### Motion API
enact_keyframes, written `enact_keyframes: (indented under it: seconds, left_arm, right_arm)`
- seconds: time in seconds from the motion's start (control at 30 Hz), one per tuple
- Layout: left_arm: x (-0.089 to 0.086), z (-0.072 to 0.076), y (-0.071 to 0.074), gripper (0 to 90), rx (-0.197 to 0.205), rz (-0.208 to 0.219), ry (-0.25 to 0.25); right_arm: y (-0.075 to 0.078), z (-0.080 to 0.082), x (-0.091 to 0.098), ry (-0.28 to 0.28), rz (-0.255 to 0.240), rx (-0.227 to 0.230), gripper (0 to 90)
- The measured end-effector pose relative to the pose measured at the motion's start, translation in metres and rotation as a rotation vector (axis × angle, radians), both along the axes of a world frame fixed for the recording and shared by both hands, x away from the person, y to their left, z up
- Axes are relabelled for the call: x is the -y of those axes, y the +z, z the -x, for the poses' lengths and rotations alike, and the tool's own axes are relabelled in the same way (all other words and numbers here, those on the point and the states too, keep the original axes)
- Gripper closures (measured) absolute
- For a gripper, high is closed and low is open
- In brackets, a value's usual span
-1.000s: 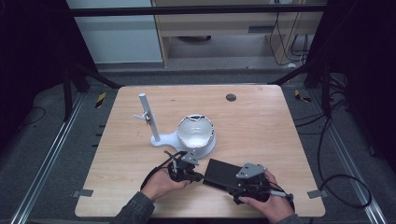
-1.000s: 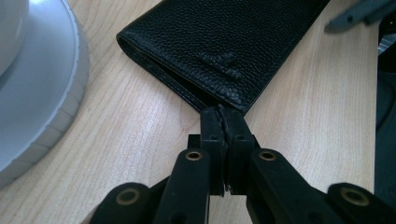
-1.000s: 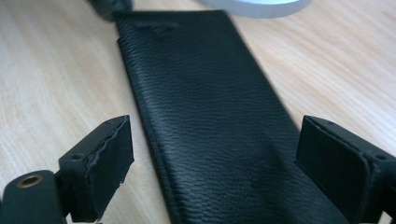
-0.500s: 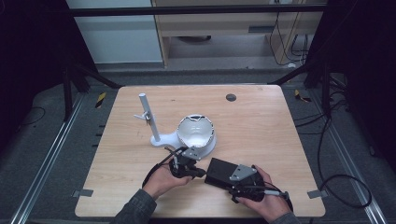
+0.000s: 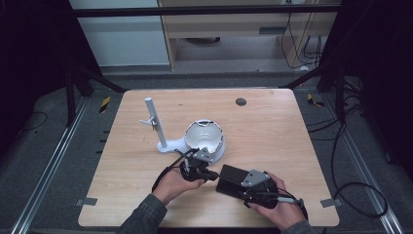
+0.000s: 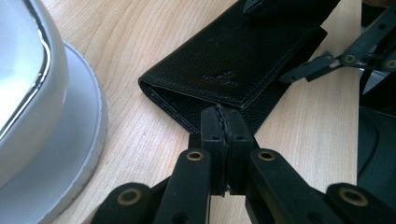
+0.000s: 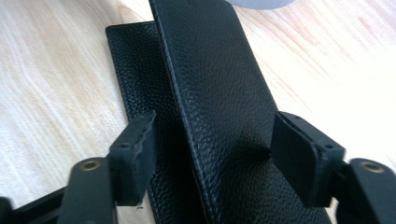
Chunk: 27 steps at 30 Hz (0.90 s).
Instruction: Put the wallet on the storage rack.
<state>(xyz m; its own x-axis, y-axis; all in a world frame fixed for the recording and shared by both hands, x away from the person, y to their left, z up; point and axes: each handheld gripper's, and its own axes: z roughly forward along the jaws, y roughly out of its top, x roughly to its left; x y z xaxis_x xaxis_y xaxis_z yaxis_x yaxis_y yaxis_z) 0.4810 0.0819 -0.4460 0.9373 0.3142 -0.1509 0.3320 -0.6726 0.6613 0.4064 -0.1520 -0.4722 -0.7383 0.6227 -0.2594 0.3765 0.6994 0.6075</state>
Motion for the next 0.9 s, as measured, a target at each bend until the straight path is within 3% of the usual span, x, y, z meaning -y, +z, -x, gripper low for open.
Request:
enact_keyframes:
  seconds: [0.07,0.3,0.33,0.37,0.4,0.53,0.7,0.9]
  left_arm:
    - [0.001,0.000,0.000,89.0,-0.002,-0.001,-0.004]
    - [0.004,-0.002,0.003,88.8,-0.009,0.003,0.002]
    - [0.005,-0.002,0.005,88.7,-0.006,-0.008,0.006]
    - [0.005,-0.002,0.005,88.4,-0.006,-0.008,0.006]
    - [0.006,-0.002,0.008,87.5,-0.003,0.000,0.014]
    - [0.006,-0.001,0.013,79.0,0.019,0.020,0.044]
    - [0.001,0.002,0.012,66.4,0.031,0.016,0.071]
    - [-0.002,0.003,0.006,51.7,0.036,0.004,0.094]
  right_arm:
    - [-0.001,0.000,0.000,-0.004,0.007,0.006,35.8]
    - [-0.001,-0.001,-0.002,-0.017,0.056,0.063,54.5]
    - [0.001,-0.001,-0.003,-0.001,0.094,0.089,62.5]
    - [0.001,-0.001,-0.003,-0.001,0.094,0.089,62.5]
    - [0.002,-0.001,-0.005,0.010,0.135,0.108,69.0]
    - [0.011,-0.006,-0.007,0.043,0.189,0.124,78.9]
    - [0.019,-0.012,-0.007,0.072,0.222,0.122,82.8]
    - [0.023,-0.014,-0.004,0.076,0.217,0.121,83.8]
